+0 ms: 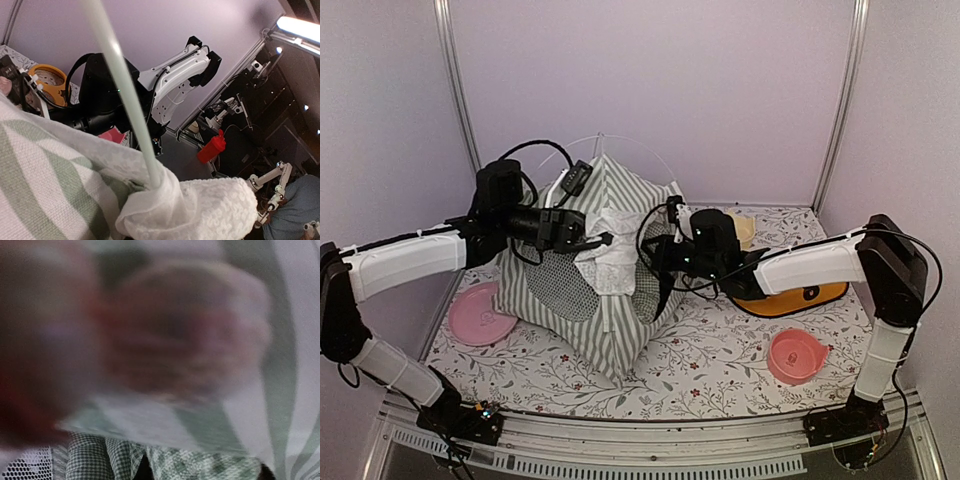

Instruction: Set up the pet tent

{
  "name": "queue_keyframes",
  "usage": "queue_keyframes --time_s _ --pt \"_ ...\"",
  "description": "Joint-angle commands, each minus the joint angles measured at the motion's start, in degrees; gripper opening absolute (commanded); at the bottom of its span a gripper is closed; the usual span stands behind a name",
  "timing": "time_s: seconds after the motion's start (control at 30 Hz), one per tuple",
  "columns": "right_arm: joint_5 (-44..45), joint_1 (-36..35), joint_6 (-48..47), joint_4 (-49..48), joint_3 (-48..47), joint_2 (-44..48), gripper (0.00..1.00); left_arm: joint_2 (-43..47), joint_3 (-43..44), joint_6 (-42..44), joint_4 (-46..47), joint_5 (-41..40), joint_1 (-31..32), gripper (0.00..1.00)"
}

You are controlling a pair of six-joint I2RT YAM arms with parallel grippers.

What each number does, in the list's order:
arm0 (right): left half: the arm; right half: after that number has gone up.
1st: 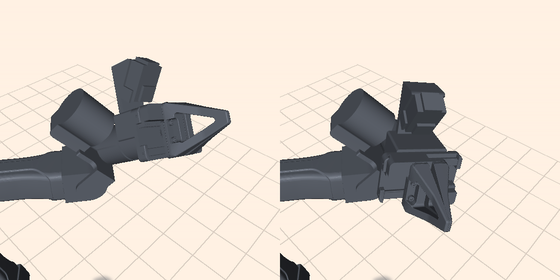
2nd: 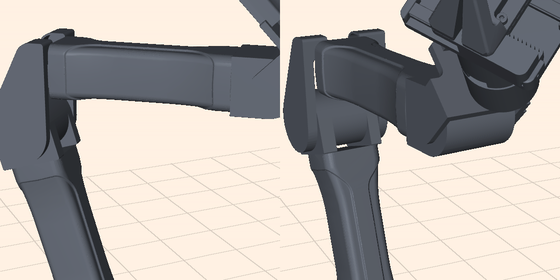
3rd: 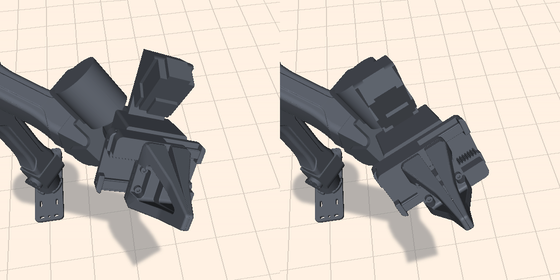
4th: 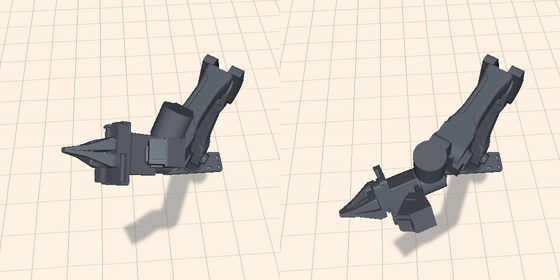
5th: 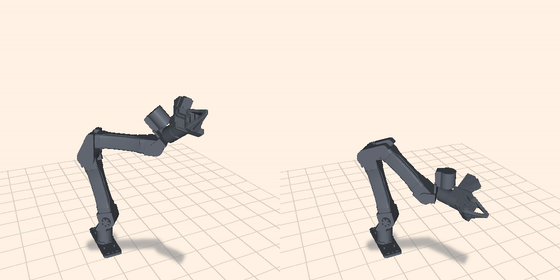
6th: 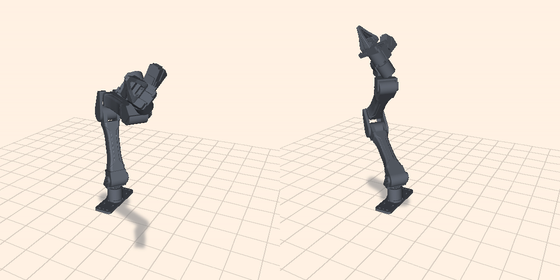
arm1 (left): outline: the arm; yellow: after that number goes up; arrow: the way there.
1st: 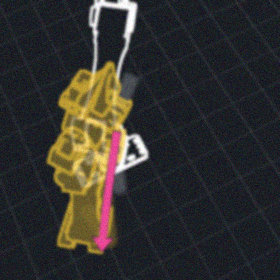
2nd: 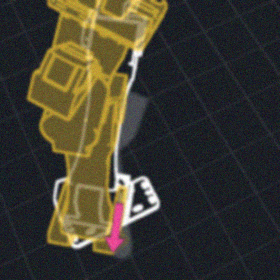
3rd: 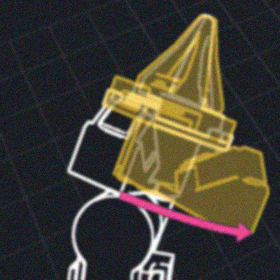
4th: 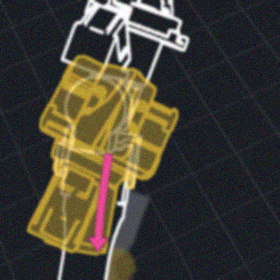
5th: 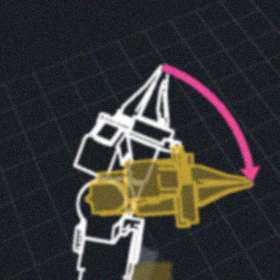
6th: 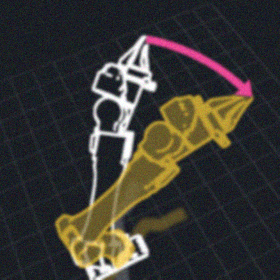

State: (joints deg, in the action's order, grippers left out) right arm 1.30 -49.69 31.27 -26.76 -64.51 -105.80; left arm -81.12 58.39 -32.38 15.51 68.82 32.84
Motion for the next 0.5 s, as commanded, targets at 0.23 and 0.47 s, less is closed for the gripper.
queue_keyframes --time_s 0.23,0.47 --pt "14.6 5.4 2.2 20.7 -1.1 -4.8 0.15 3.1 -2.5 -1.9 8.0 5.8 -0.3 0.0" --pt "16.1 3.0 -1.5 22.2 2.0 2.1 0.56 2.0 -5.1 -0.7 7.7 2.7 -2.3 0.0"
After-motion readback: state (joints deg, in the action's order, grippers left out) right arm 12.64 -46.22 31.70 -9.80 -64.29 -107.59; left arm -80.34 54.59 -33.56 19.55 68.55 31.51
